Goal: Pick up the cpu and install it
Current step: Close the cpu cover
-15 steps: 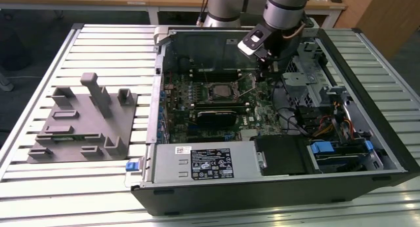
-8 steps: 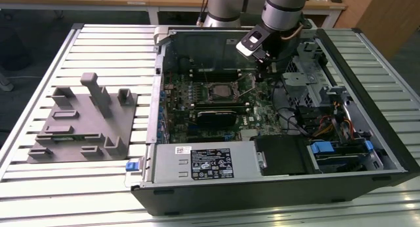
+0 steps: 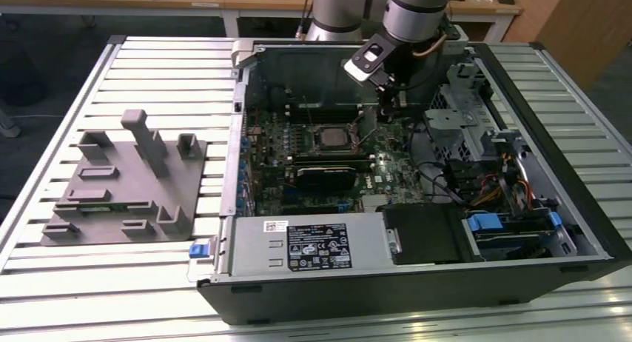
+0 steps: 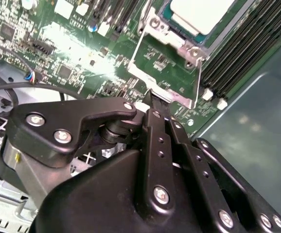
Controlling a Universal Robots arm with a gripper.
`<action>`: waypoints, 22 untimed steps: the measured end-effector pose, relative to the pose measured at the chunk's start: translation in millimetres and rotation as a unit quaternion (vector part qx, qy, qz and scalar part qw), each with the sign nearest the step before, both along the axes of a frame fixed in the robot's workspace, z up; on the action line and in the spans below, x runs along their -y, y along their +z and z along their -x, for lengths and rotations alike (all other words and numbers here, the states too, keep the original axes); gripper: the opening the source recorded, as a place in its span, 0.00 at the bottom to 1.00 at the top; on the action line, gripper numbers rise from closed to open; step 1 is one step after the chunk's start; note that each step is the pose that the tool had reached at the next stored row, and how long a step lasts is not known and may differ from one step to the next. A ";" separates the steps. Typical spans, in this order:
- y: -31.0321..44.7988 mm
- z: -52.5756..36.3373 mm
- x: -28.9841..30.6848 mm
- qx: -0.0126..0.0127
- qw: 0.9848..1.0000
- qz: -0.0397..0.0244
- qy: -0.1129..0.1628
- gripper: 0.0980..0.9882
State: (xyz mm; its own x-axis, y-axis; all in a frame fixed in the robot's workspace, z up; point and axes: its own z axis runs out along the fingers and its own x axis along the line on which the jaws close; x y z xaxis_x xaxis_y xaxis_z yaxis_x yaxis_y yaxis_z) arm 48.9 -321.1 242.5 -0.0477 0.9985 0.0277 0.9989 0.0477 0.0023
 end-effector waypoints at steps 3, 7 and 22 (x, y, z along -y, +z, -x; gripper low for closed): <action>0.0 1.1 0.1 0.000 1.000 0.000 0.000 0.01; 0.1 1.1 0.1 0.000 1.000 0.000 0.000 0.01; 0.1 7.3 0.1 0.000 1.000 0.000 0.000 0.01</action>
